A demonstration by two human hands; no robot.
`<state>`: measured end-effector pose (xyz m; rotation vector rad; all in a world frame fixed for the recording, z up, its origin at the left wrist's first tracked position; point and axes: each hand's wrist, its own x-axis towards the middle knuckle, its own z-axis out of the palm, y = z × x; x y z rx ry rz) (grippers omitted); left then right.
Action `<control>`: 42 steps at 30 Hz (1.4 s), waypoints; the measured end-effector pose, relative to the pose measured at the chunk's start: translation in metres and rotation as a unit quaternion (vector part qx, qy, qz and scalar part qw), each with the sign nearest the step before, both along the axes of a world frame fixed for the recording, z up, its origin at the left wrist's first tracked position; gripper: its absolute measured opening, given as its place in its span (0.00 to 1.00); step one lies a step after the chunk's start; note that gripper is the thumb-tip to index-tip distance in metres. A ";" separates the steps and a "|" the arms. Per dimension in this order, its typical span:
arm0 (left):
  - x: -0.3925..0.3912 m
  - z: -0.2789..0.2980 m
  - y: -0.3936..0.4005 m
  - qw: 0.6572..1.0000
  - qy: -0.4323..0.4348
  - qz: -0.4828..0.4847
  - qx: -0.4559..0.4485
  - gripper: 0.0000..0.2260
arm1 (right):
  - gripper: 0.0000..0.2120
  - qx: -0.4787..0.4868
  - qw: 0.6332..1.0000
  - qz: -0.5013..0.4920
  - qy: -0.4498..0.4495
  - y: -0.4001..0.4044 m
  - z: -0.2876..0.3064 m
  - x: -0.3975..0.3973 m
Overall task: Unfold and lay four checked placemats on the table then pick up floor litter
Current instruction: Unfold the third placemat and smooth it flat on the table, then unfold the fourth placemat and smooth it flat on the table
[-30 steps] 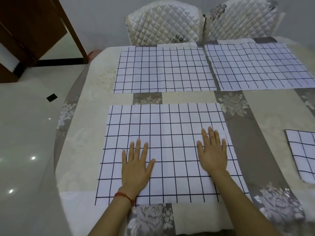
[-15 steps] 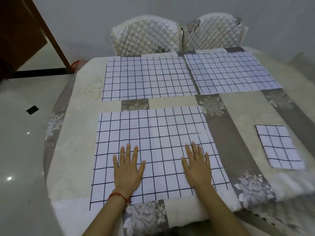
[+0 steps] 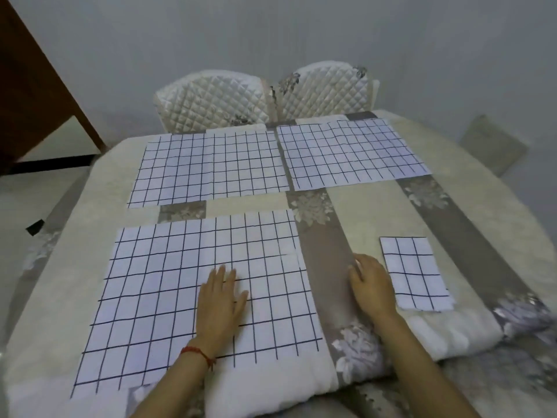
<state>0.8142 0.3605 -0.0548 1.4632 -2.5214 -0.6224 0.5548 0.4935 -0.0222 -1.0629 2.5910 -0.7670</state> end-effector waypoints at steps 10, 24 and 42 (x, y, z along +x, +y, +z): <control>-0.192 0.018 0.117 0.987 0.000 -0.150 0.057 0.23 | 0.20 0.060 0.979 -0.189 -0.043 0.078 -0.020 -0.137; -0.203 0.015 0.143 0.993 0.013 -0.082 0.084 0.19 | 0.07 -0.067 0.986 -0.097 -0.116 0.066 -0.015 -0.138; -0.205 0.160 0.100 0.903 0.417 -0.018 0.098 0.09 | 0.08 -0.170 0.978 0.089 -0.087 0.089 0.147 -0.092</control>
